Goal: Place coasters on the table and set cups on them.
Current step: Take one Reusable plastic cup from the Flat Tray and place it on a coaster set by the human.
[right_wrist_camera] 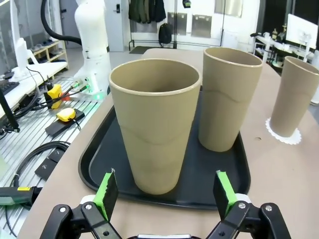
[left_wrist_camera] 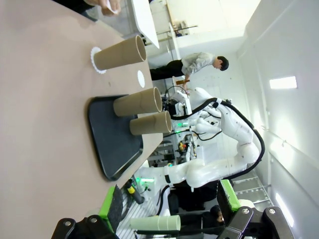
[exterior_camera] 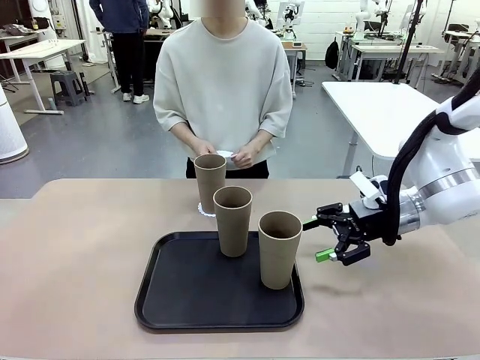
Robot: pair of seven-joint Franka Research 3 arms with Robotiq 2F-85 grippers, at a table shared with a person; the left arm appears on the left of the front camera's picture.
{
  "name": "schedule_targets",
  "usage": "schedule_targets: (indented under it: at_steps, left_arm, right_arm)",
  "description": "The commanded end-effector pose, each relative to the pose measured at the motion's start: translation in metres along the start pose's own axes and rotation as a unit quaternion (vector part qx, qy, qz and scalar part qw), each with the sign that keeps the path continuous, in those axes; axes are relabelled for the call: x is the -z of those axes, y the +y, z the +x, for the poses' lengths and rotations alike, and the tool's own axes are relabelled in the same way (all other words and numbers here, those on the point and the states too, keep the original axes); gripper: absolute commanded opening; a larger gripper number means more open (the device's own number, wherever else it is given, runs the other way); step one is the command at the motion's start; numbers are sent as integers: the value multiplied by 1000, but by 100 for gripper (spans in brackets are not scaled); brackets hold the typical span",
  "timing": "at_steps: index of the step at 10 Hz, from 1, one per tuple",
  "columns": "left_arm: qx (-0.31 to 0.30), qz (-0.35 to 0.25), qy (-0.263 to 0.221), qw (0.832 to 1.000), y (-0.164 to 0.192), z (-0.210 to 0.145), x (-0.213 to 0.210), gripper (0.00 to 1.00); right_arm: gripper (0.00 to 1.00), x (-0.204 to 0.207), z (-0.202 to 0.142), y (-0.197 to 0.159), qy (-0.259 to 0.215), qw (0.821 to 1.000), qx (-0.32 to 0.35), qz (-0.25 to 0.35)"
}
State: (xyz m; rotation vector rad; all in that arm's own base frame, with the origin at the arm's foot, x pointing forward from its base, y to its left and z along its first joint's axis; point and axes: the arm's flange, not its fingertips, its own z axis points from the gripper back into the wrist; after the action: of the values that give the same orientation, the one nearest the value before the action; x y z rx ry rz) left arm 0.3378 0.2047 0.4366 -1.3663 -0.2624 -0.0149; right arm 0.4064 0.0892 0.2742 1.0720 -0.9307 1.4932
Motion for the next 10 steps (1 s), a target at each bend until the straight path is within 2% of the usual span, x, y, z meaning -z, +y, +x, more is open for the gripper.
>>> schedule_targets:
  at_steps: [1, 10]
  left_arm:
    - [2, 5, -6, 1000, -1, 0, 1, 100]
    - [2, 5, -6, 1000, -1, 0, 1, 100]
  right_arm:
    - [100, 14, -3, -6, -13, 1000, -11, 0]
    - [100, 46, -4, -16, -6, 1000, -1, 23]
